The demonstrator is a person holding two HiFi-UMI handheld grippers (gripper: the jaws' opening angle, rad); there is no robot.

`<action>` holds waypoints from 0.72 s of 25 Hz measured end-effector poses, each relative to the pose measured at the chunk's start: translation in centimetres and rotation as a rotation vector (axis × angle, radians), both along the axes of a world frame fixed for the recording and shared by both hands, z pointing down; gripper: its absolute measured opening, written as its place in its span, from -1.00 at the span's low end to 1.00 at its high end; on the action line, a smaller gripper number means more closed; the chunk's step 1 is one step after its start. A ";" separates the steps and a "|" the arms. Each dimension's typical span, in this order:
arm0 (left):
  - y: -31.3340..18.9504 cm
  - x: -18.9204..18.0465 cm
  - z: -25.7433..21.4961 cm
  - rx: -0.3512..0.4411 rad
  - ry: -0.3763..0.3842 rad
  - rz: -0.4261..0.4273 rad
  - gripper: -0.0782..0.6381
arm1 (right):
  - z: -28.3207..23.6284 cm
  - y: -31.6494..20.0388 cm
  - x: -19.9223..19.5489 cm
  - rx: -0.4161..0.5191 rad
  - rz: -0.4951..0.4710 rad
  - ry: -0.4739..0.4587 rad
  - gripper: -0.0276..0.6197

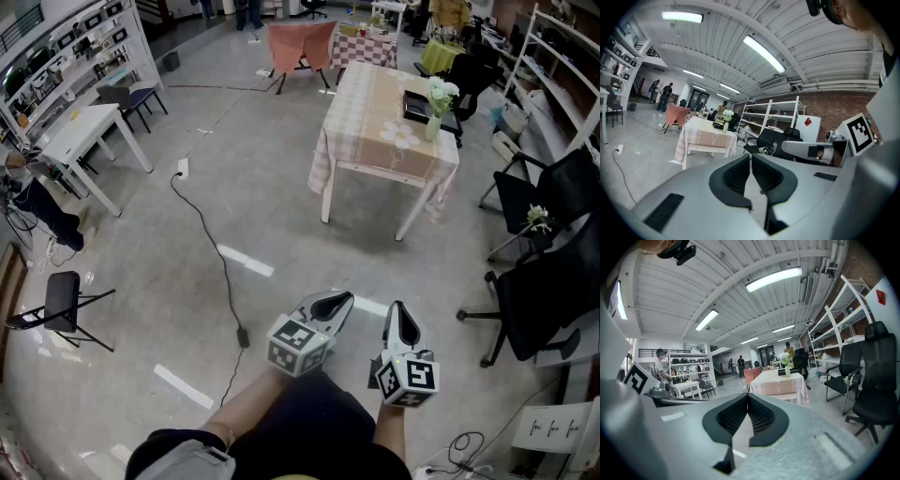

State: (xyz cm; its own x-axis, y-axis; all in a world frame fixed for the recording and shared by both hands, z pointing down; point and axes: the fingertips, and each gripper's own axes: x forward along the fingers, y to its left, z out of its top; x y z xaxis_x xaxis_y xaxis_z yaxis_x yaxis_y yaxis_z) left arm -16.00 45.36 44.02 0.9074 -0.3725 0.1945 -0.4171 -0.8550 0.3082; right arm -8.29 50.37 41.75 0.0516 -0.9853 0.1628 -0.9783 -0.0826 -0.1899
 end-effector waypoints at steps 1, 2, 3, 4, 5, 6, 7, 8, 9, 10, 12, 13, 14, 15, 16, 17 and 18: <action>-0.2 0.0 -0.1 0.001 -0.002 -0.002 -0.71 | -0.2 -0.1 0.0 0.004 0.002 0.003 -0.90; -0.4 -0.1 -0.2 0.003 -0.004 -0.004 -0.71 | -0.3 -0.3 0.1 0.009 0.003 0.005 -0.90; -0.6 -0.1 -0.3 0.004 -0.007 -0.006 -0.71 | -0.4 -0.5 0.1 0.012 0.003 0.008 -0.90; -0.8 0.0 -0.2 0.005 -0.011 -0.008 -0.71 | -0.5 -0.7 0.2 0.015 0.004 0.010 -0.90; -1.1 0.1 -0.1 0.006 -0.015 -0.009 -0.71 | -0.5 -1.0 0.4 0.017 0.006 0.012 -0.90; -1.4 0.4 -0.1 0.007 -0.017 -0.009 -0.71 | -0.5 -1.4 0.6 0.018 0.009 0.014 -0.90; -1.8 0.6 0.0 0.007 -0.016 -0.007 -0.71 | -0.4 -1.8 0.9 0.018 0.011 0.015 -0.90; -2.1 1.0 0.1 0.006 -0.015 -0.003 -0.71 | -0.4 -2.3 1.1 0.017 0.012 0.016 -0.90; -2.5 1.3 0.3 0.003 -0.015 0.000 -0.71 | -0.3 -2.8 1.4 0.016 0.013 0.016 -0.90; -3.0 1.6 0.5 0.000 -0.017 0.002 -0.71 | -0.2 -3.3 1.7 0.015 0.015 0.015 -0.90; -4.0 2.2 0.7 0.002 -0.022 0.005 -0.71 | 0.1 -4.4 2.3 0.008 0.021 0.012 -0.90; -4.7 2.5 0.6 0.004 -0.023 0.005 -0.71 | 0.2 -5.1 2.6 0.002 0.027 0.013 -0.90; -5.5 2.8 0.5 0.004 -0.025 0.003 -0.71 | 0.2 -5.9 3.0 -0.004 0.032 0.015 -0.90; -6.3 3.1 0.4 0.004 -0.027 0.000 -0.71 | 0.2 -6.8 3.4 -0.010 0.035 0.021 -0.90; -7.2 3.5 0.2 0.006 -0.030 -0.002 -0.71 | 0.2 -7.7 3.8 -0.013 0.035 0.027 -0.90; -7.9 3.9 0.1 0.007 -0.031 -0.001 -0.71 | 0.1 -8.5 4.2 -0.012 0.034 0.031 -0.90; -8.7 4.3 0.1 0.006 -0.032 0.001 -0.71 | -0.1 -9.4 4.7 -0.010 0.031 0.032 -0.90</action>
State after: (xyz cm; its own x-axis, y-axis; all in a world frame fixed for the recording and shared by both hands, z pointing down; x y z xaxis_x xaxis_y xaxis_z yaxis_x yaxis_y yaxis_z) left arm -11.66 36.67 44.08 0.9010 -0.3729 0.2217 -0.4260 -0.8571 0.2897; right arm -3.63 41.01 41.66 0.0875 -0.9815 0.1702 -0.9808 -0.1148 -0.1579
